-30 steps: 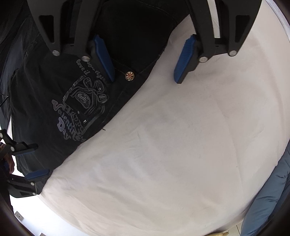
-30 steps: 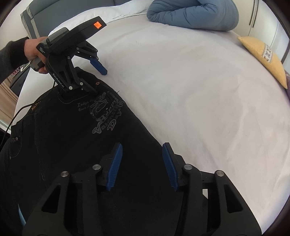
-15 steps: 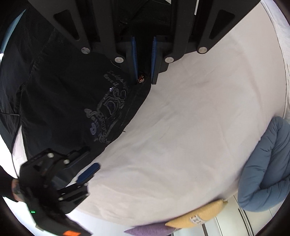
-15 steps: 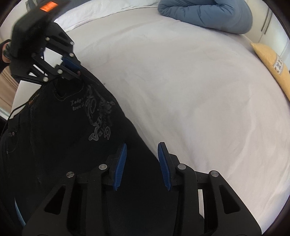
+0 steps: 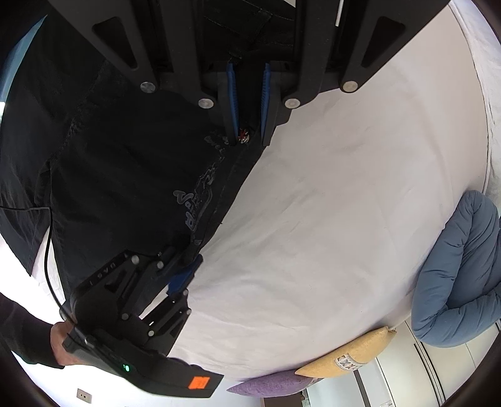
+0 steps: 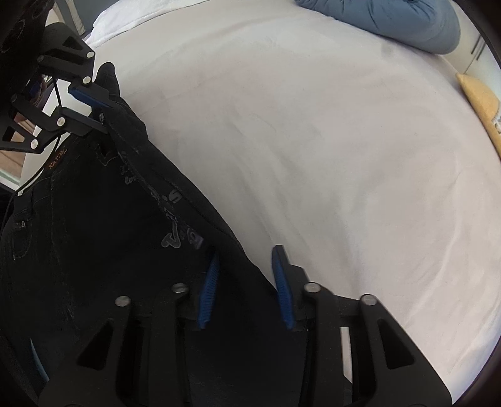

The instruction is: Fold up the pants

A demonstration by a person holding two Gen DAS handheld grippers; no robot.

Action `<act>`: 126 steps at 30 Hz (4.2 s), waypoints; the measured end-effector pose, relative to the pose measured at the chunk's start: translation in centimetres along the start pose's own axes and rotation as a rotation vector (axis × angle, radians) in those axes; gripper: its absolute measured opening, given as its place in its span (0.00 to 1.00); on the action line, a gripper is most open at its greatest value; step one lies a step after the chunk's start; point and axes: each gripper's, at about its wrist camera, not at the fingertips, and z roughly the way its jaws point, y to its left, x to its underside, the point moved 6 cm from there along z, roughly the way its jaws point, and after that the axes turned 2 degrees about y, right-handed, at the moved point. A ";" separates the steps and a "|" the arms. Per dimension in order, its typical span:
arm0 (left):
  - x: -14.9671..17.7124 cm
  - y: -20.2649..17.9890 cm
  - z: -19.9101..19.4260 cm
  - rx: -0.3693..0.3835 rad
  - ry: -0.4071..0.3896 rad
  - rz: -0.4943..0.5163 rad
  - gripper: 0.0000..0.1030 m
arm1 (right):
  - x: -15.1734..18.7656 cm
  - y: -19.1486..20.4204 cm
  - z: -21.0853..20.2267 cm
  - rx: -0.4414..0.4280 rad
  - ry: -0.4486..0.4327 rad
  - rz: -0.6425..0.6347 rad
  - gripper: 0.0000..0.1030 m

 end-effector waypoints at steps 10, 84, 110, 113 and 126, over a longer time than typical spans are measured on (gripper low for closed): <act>0.5 -1.6 -1.1 -0.006 -0.013 0.008 0.13 | 0.7 0.2 -1.5 -0.088 -0.049 0.253 0.05; 24.0 -25.6 -4.7 -0.405 -0.001 0.240 0.07 | 5.8 37.4 9.6 0.535 0.128 -0.187 0.03; 24.3 -22.9 -4.0 -0.611 0.036 0.185 0.11 | 7.4 36.5 8.9 0.509 0.064 -0.051 0.04; 25.4 -23.8 -3.0 -0.649 0.030 0.254 0.08 | 7.6 36.5 9.4 0.510 0.066 -0.048 0.05; 25.8 -24.1 -11.8 -0.644 0.010 0.117 0.73 | 8.7 35.7 8.0 0.473 -0.035 0.091 0.07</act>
